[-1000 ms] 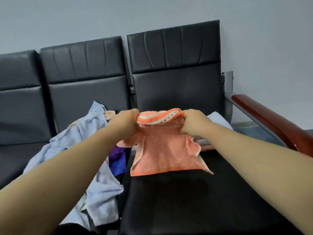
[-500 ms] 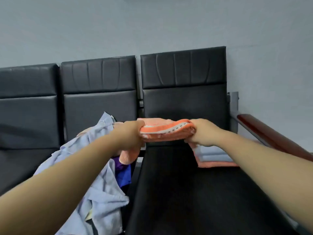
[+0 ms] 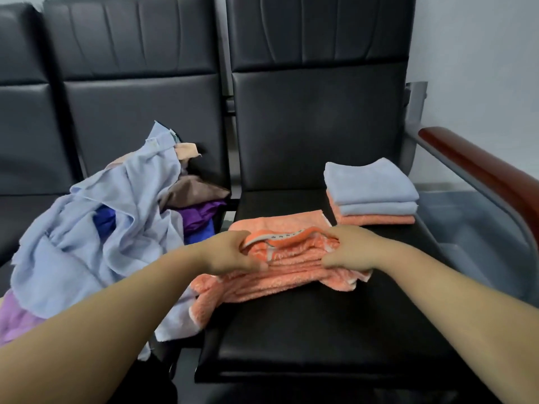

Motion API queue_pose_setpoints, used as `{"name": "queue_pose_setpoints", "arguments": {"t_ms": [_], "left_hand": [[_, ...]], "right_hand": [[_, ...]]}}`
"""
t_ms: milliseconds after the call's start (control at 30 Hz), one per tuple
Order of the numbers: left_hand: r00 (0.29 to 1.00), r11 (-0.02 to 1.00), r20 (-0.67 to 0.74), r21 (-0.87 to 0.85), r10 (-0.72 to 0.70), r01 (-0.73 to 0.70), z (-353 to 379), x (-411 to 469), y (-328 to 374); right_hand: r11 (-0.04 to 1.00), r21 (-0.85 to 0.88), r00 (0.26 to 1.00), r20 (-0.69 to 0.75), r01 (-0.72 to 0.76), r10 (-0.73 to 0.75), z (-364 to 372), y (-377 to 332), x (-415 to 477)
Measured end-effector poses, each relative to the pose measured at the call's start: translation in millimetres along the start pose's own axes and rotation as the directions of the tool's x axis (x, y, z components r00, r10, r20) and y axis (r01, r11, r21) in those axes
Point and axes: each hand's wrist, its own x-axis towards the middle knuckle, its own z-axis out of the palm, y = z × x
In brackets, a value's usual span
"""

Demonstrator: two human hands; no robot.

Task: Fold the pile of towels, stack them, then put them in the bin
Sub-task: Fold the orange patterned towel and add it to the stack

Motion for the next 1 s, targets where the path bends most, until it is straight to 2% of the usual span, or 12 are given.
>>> {"name": "queue_pose_setpoints", "arguments": {"t_ms": [67, 133, 200, 267, 300, 333, 400, 533, 667, 800, 933, 1000], "left_hand": [[0.999, 0.991, -0.032, -0.132, -0.023, 0.019, 4, 3, -1], [0.995, 0.99, 0.009, -0.095, -0.101, 0.101, 5, 3, -2], [0.965, 0.964, 0.17, -0.144, -0.198, 0.223, 2, 1, -5], [0.9, 0.901, 0.387, -0.288, -0.2, 0.324, 2, -7, -8], [0.878, 0.888, 0.442, -0.308, -0.184, 0.341, 2, -10, -10], [0.877, 0.893, 0.445, -0.298, -0.182, 0.337, 3, -13, -12], [0.911, 0.932, 0.363, -0.219, -0.197, 0.289, 5, -13, -14], [0.983, 0.985, 0.063, 0.032, -0.171, 0.17, -1, -6, -14], [0.982, 0.977, -0.139, 0.157, -0.126, 0.147, -5, 1, -12], [0.975, 0.966, -0.154, 0.181, -0.158, 0.185, -6, 17, -19], [0.964, 0.97, -0.119, -0.072, -0.237, 0.23, -6, 28, -19], [0.959, 0.977, -0.199, 0.029, -0.203, 0.213, -3, 33, -23]], "right_hand": [[0.998, 0.045, 0.999, -0.035, 0.038, -0.036, 7, -5, 2], [0.999, 0.036, 0.998, 0.043, 0.033, -0.035, 10, -4, 5], [0.999, 0.029, 0.982, 0.189, -0.034, 0.028, 5, -2, 3], [0.992, 0.028, 0.922, 0.373, -0.121, 0.102, -2, -1, -2], [0.988, 0.056, 0.882, 0.46, -0.145, 0.103, -5, 0, -5], [0.98, 0.111, 0.851, 0.519, -0.164, 0.084, -6, 0, -8], [0.952, 0.229, 0.847, 0.528, -0.204, 0.054, -8, 2, -11], [0.849, 0.452, 0.921, 0.377, -0.274, 0.097, -10, 12, -7], [0.89, 0.402, 0.976, 0.081, -0.218, 0.202, -5, 16, 1], [0.907, 0.385, 0.956, -0.161, -0.168, 0.245, 5, 22, 13], [0.919, 0.375, 0.937, -0.262, -0.121, 0.23, 12, 29, 26], [0.941, 0.326, 0.928, -0.312, -0.096, 0.202, 16, 32, 32]]}}
